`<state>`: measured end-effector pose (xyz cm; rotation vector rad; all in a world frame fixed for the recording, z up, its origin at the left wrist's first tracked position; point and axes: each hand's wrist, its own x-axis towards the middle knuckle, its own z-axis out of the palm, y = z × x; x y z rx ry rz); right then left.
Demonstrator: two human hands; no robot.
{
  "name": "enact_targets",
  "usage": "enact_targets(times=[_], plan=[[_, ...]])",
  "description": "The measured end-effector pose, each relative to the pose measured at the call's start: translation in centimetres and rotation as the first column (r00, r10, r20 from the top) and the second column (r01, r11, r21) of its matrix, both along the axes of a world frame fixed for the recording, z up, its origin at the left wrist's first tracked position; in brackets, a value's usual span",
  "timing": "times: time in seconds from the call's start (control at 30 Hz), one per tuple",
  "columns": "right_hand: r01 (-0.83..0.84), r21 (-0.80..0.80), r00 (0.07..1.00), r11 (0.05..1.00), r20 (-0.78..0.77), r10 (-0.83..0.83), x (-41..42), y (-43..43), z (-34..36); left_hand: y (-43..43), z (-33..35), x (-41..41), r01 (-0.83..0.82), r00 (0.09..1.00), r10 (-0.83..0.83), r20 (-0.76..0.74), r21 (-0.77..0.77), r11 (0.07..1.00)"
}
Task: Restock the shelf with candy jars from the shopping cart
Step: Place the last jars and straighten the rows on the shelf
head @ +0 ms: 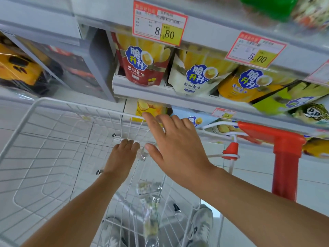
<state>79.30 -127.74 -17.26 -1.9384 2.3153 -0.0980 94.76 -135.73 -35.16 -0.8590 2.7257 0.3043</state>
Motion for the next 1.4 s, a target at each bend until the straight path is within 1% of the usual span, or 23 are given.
enact_targets(times=[0.1,0.2,0.27,0.33,0.43,0.5,0.57,0.6,0.67,0.7,0.77,0.8,0.83,0.87,0.97,1.0,1.07,1.1,1.2,1.23,1.3,1.4], plan=[[0.020,-0.003,1.000,1.000,-0.006,-0.020,0.2,-0.1,0.0,0.2,-0.4,-0.6,0.000,0.999,0.001,0.046,-0.009,1.000],[0.017,-0.016,1.000,1.000,0.001,-0.017,0.2,-0.1,0.0,0.0,-0.1,-0.6,-0.042,0.996,0.043,0.082,-0.009,0.999],[0.015,-0.028,1.000,1.000,0.008,-0.015,0.1,0.0,0.0,0.0,0.2,-0.3,-0.101,0.994,0.098,0.047,0.049,0.994],[0.011,-0.035,1.000,0.999,0.015,-0.011,0.0,0.0,-0.1,-0.2,1.2,-0.2,-0.187,0.982,0.186,0.021,0.184,0.965],[0.011,-0.020,0.999,1.000,0.045,-0.010,-0.2,0.0,-0.1,-0.1,3.7,-0.2,-0.312,0.924,0.377,-0.059,0.454,0.835],[-0.004,0.011,0.996,1.000,0.085,0.004,-0.5,0.1,0.2,-0.1,6.0,0.1,-0.353,0.888,0.458,-0.047,0.569,0.743],[-0.023,0.052,0.984,0.998,0.179,0.014,-0.8,0.0,0.5,0.0,8.6,0.8,-0.388,0.834,0.550,-0.047,0.659,0.645],[-0.022,0.059,0.967,0.998,0.254,0.007,-1.0,0.0,0.9,0.0,10.1,1.1,-0.396,0.788,0.613,-0.054,0.717,0.573],[0.014,0.017,0.917,1.000,0.399,-0.020,-1.5,0.0,2.2,0.3,13.7,1.3,-0.355,0.694,0.717,-0.073,0.830,0.429],[0.035,-0.018,0.890,0.999,0.456,-0.023,-1.7,-0.1,3.0,0.4,15.6,1.4,-0.319,0.654,0.751,-0.087,0.869,0.378],[0.053,-0.026,0.809,0.998,0.587,-0.027,-2.1,-0.2,5.4,0.9,19.4,1.4,-0.238,0.598,0.793,-0.118,0.919,0.316],[0.043,0.000,0.748,0.999,0.663,-0.032,-2.1,-0.2,6.8,1.1,21.2,1.3,-0.191,0.585,0.798,-0.144,0.932,0.308],[0.025,0.026,0.692,0.999,0.721,-0.036,-2.1,-0.2,8.4,1.4,23.1,1.0,-0.153,0.584,0.793,-0.175,0.935,0.319],[0.015,0.023,0.659,1.000,0.752,-0.027,-2.2,-0.2,10.0,1.6,24.9,0.6,-0.122,0.587,0.781,-0.214,0.930,0.347],[0.047,-0.083,0.630,0.995,0.776,0.035,-3.6,-0.1,15.5,2.1,30.7,-1.6,-0.059,0.580,0.738,-0.344,0.886,0.459],[0.064,-0.123,0.625,0.990,0.779,0.056,-4.4,0.1,17.7,2.1,32.7,-2.6,-0.046,0.584,0.708,-0.398,0.854,0.518],[0.093,-0.198,0.637,0.976,0.765,0.095,-6.4,0.6,22.0,1.9,36.9,-4.7,-0.041,0.613,0.610,-0.502,0.751,0.659],[0.107,-0.245,0.659,0.964,0.743,0.116,-7.5,0.9,24.2,1.7,39.1,-5.8,-0.037,0.614,0.565,-0.551,0.695,0.718],[0.167,-0.400,0.736,0.901,0.659,0.156,-10.6,2.2,30.0,1.5,45.4,-9.4,0.002,0.564,0.445,-0.696,0.540,0.842],[0.190,-0.441,0.754,0.877,0.637,0.157,-11.6,2.7,31.7,1.4,47.3,-10.8,0.027,0.545,0.370,-0.752,0.457,0.889],[0.229,-0.504,0.779,0.833,0.608,0.154,-13.3,3.8,34.7,1.6,50.7,-13.2,0.067,0.496,0.171,-0.851,0.234,0.970],[0.279,-0.609,0.807,0.742,0.568,0.163,-15.7,5.7,39.0,2.1,55.3,-17.0,0.087,0.406,-0.080,-0.910,-0.049,0.995]])
